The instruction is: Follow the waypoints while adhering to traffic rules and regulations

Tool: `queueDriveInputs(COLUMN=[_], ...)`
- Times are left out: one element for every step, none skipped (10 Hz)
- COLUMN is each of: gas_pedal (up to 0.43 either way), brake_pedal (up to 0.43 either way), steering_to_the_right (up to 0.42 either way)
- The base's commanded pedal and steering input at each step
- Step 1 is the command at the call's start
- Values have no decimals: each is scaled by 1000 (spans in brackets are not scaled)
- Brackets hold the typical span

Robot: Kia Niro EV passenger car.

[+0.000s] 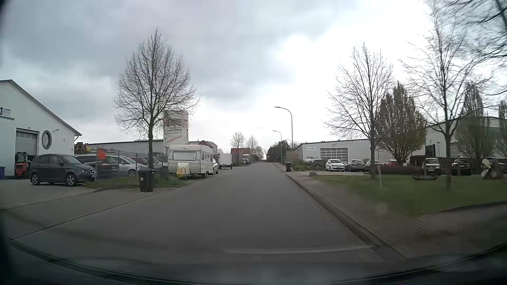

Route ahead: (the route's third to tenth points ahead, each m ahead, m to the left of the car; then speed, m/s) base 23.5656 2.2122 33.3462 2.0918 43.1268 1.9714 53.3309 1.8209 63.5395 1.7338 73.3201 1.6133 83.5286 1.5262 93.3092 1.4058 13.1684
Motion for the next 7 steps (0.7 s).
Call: queueDriveInputs(gas_pedal=[189, 189, 189, 189, 169, 169, 169], brake_pedal=[0, 0, 0, 0, 0, 0, 0], steering_to_the_right=[-3, -4, -4, -3, -3, -3, -3])
